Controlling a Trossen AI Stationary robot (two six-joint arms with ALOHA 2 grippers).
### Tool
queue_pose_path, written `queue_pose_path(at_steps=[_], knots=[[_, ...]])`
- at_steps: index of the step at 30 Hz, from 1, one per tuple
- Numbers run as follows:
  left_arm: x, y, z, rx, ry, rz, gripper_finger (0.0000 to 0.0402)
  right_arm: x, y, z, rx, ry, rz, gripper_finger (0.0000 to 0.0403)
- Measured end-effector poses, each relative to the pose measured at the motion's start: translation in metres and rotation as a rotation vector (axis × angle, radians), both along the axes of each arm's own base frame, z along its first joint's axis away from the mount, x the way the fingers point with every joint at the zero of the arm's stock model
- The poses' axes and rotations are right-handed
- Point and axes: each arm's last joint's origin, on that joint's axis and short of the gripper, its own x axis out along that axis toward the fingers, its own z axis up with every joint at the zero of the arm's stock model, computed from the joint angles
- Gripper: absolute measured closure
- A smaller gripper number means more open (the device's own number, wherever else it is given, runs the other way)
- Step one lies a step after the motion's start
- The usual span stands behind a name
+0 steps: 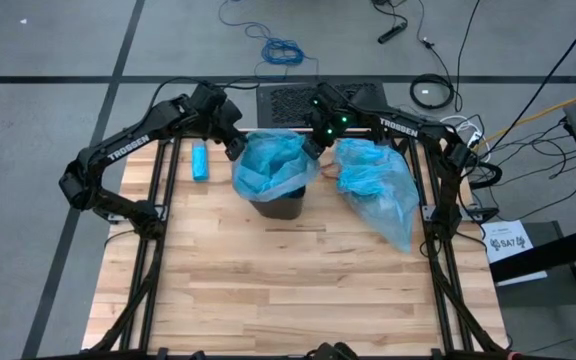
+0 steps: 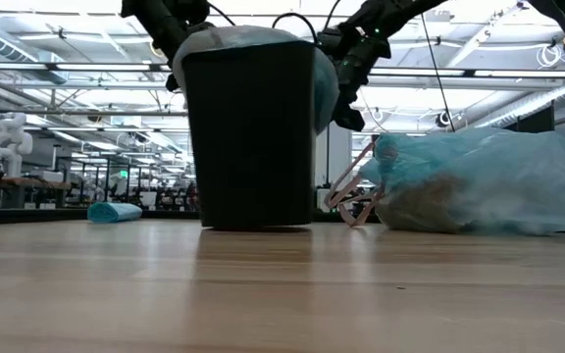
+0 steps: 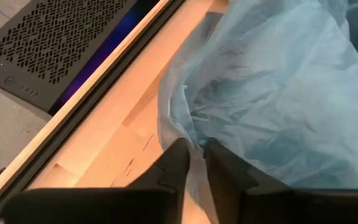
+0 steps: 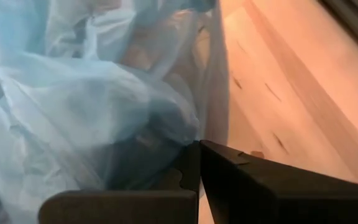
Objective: Place trash/remove bag and relplace
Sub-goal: Insert the blue trash bag into the trash bin
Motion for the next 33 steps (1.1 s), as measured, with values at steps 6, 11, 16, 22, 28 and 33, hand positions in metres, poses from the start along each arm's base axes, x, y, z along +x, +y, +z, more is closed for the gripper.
queue_pose_path(at_steps=[6, 11, 16, 22, 28, 33], knots=[[0.001, 0.000, 0.004, 0.007, -0.014, 0.003, 0.0362, 0.009, 0.012, 0.001, -0.005, -0.010, 0.031, 0.0403], [0.002, -0.001, 0.013, -0.007, -0.064, -0.039, 0.0328, 0.012, 0.018, 0.000, 0.010, -0.003, 0.028, 0.0403], [0.001, -0.002, 0.012, -0.022, -0.056, -0.053, 0.0268, 0.014, 0.023, 0.000, 0.027, 0.007, 0.012, 0.0403], [-0.002, -0.005, 0.009, -0.026, -0.002, -0.080, 0.0215, 0.015, 0.025, 0.000, 0.038, 0.022, -0.026, 0.0403], [-0.009, -0.008, 0.020, 0.027, -0.049, -0.082, 0.0210, 0.015, 0.025, 0.000, 0.051, 0.025, -0.049, 0.0403], [-0.014, -0.009, 0.031, 0.103, -0.110, -0.096, 0.0210, 0.017, 0.028, 0.000, 0.057, 0.027, -0.046, 0.0403]])
